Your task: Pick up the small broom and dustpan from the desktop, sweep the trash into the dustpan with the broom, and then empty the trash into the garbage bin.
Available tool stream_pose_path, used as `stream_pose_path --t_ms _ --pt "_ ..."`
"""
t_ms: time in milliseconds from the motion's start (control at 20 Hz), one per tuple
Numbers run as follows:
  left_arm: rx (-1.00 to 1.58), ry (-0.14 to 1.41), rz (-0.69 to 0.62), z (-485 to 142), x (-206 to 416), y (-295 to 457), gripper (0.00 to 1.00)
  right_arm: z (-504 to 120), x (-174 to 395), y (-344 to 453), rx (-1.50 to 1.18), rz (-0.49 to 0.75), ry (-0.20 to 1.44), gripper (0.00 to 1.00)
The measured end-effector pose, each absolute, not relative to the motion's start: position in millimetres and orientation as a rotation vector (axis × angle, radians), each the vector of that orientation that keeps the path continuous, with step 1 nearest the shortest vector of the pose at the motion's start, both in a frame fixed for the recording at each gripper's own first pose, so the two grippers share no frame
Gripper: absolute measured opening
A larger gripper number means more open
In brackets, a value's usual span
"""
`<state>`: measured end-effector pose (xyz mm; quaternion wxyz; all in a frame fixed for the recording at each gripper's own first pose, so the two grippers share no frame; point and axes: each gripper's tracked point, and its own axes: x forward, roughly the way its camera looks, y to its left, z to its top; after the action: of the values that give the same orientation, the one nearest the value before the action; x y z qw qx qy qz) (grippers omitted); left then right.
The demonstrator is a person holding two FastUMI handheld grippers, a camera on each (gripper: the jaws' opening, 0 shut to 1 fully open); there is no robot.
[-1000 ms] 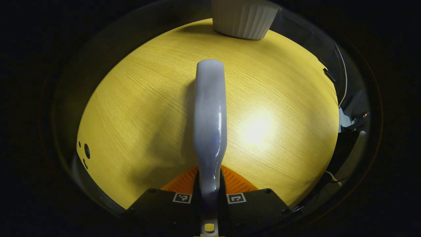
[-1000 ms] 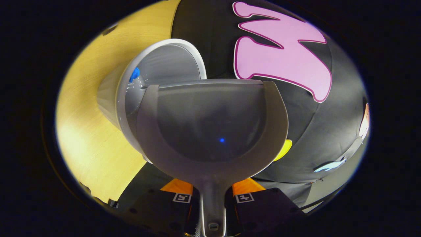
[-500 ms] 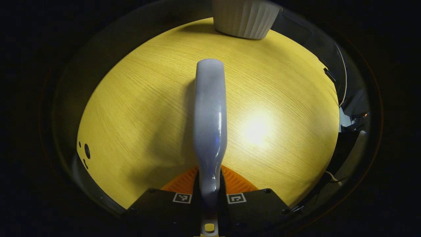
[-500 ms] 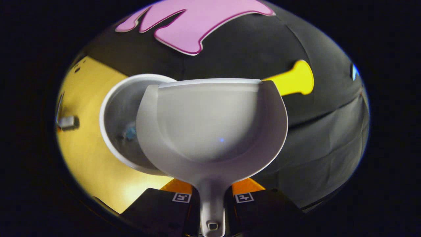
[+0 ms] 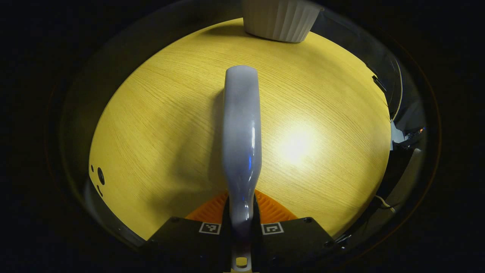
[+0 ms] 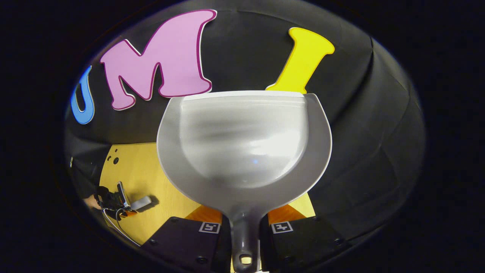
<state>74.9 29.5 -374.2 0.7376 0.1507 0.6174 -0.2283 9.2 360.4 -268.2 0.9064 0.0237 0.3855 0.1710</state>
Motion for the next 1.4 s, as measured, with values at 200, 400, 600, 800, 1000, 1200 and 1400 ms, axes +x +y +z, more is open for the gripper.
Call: stream_pose_path --t_ms 200,400,600,800,1000,1200,1400 --pt "0.331 1.358 -0.497 -375 75 30 0.24 -251 -15 355 0.042 0.416 0.732 0.34" --pt "0.331 1.360 -0.492 -375 76 29 0.24 -245 -57 361 0.113 0.488 0.751 0.34" --pt "0.325 1.363 -0.477 -375 75 29 0.24 -265 -104 374 0.103 0.557 0.787 0.34" --pt "0.321 1.378 -0.459 -375 74 29 0.24 -299 -151 398 0.066 0.623 0.835 0.34" --pt "0.330 1.401 -0.437 -373 73 30 0.24 -352 -199 423 0.019 0.682 0.918 0.34" --pt "0.330 1.410 -0.398 -375 72 27 0.24 -407 -245 445 -0.012 0.761 1.036 0.34" --pt "0.335 1.424 -0.376 -374 71 28 0.24 -457 -267 455 -0.096 0.791 1.101 0.34"
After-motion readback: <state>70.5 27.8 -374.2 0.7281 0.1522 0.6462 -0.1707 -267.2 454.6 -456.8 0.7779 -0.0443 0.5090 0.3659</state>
